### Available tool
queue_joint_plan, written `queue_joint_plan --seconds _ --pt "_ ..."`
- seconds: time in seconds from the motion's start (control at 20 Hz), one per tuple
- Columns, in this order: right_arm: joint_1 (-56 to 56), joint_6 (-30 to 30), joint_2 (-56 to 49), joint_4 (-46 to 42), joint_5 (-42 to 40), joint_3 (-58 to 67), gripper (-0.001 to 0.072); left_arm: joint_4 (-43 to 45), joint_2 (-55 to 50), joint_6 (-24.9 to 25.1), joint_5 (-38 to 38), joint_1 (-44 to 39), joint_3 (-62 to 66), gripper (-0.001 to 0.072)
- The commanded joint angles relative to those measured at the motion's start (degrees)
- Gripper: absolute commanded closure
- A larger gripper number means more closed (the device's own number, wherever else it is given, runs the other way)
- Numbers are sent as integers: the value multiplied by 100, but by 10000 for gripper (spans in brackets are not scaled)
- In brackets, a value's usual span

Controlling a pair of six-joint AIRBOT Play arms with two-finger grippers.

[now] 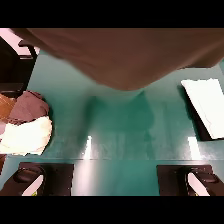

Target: Fold the shirts.

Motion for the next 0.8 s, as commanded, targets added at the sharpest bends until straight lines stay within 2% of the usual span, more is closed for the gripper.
queue_joint_plan --seconds 0.0,0.3,0.35,0.45,0.6,0.65,0.75 --pt "-13 -9 289 -382 251 793 696 -223 525 15 -197 4 658 681" --pt "-13 -4 -168 -780 1202 2385 697 -988 623 68 -1093 7 1593 681" --pt "-13 -4 -409 -782 1482 2677 697 -1016 586 181 -1353 4 1576 681" --pt "-13 -4 -918 -778 1998 2955 697 -994 319 219 -2347 7 1552 681" --pt "0 -2 -1576 -763 2251 2175 697 -981 -380 586 -3523 7 925 680" --pt "2 -2 -1808 -763 2295 1827 697 -968 -669 627 -3674 7 514 680" --pt "31 -4 -2391 -765 2302 1126 697 -970 -1222 614 -3368 7 -468 680"
